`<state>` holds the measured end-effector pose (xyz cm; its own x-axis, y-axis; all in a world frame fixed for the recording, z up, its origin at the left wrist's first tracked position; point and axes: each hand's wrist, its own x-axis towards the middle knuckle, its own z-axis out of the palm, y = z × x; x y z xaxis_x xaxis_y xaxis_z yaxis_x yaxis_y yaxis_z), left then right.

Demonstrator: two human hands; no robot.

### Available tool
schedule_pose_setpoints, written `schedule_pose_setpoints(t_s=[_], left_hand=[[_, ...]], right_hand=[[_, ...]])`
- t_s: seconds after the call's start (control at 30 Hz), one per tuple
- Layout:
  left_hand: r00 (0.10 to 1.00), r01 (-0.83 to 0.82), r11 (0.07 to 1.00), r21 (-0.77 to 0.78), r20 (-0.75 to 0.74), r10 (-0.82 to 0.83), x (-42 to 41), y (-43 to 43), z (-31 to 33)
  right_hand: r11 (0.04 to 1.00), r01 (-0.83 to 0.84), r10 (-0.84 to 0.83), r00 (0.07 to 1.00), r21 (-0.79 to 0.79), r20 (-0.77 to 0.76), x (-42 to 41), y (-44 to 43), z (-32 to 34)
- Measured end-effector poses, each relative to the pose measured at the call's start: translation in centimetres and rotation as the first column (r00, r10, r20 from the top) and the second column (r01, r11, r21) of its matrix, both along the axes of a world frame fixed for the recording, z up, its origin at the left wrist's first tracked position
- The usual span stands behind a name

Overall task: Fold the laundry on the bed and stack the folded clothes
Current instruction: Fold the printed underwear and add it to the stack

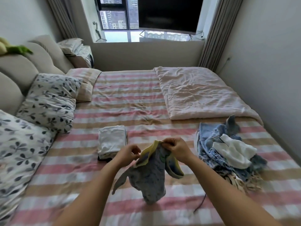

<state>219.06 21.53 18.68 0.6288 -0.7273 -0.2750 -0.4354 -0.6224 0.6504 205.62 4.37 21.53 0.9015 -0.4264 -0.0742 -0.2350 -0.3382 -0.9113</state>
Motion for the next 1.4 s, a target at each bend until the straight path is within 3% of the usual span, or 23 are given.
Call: schedule_pose_setpoints(t_s=[0.2, 0.27, 0.47, 0.57, 0.7, 0.83, 0.9, 0.97, 1.03, 1.17, 1.27, 1.4], left_hand=[[0.975, 0.062, 0.907, -0.416, -0.17, -0.144, -2.2, -2.5, 6.4], [0.986, 0.088, 0.903, -0.42, -0.092, -0.139, -3.0, -3.8, 8.3], [0.998, 0.042, 0.94, -0.339, 0.061, -0.022, -4.4, -6.9, 10.8], [1.0, -0.006, 0.907, -0.421, 0.014, 0.014, -5.2, -7.2, 11.8], [0.991, -0.105, 0.799, -0.593, -0.127, 0.036, -5.9, -6.9, 13.5], [0.975, -0.206, 0.71, -0.674, -0.201, 0.092, -6.1, -6.2, 14.7], [0.967, -0.247, 0.669, -0.701, -0.226, 0.12, -5.9, -5.6, 15.0], [0.961, -0.268, 0.652, -0.71, -0.24, 0.135, -5.8, -5.0, 15.0], [0.957, -0.285, 0.645, -0.709, -0.249, 0.148, -5.5, -4.2, 14.9], [0.933, -0.354, 0.598, -0.719, -0.311, 0.18, -4.4, -1.4, 14.4], [0.918, -0.384, 0.622, -0.683, -0.207, 0.339, -3.4, 1.3, 12.9], [0.902, -0.312, 0.786, -0.534, 0.094, 0.421, -3.6, 4.6, 10.1]], right_hand=[[0.971, -0.188, 0.195, 0.98, -0.148, 0.038, 1.2, 0.5, 3.0], [0.966, -0.168, 0.191, 0.976, -0.195, 0.105, 1.5, 0.0, 4.5], [0.978, -0.185, 0.201, 0.961, -0.101, 0.189, 0.2, -3.6, 7.5], [0.985, -0.163, 0.142, 0.957, 0.064, 0.252, -2.0, -6.7, 6.8], [0.981, -0.031, 0.007, 0.992, 0.189, 0.125, -5.5, -10.2, 3.1], [0.891, -0.247, 0.286, 0.957, 0.381, -0.047, -9.0, -10.7, -1.2], [0.863, -0.34, 0.397, 0.914, 0.374, -0.085, -9.9, -9.0, -3.0], [0.92, -0.283, 0.317, 0.944, 0.271, -0.09, -9.6, -6.8, -4.6], [0.972, -0.118, 0.117, 0.993, 0.202, 0.019, -8.4, -5.0, -5.2], [0.932, 0.13, -0.207, 0.958, 0.339, 0.201, -6.6, -5.3, -3.4], [0.932, 0.162, -0.248, 0.937, 0.325, 0.245, -6.5, -6.7, -1.1], [0.972, 0.115, -0.173, 0.94, 0.204, 0.294, -7.1, -6.7, 1.8]])
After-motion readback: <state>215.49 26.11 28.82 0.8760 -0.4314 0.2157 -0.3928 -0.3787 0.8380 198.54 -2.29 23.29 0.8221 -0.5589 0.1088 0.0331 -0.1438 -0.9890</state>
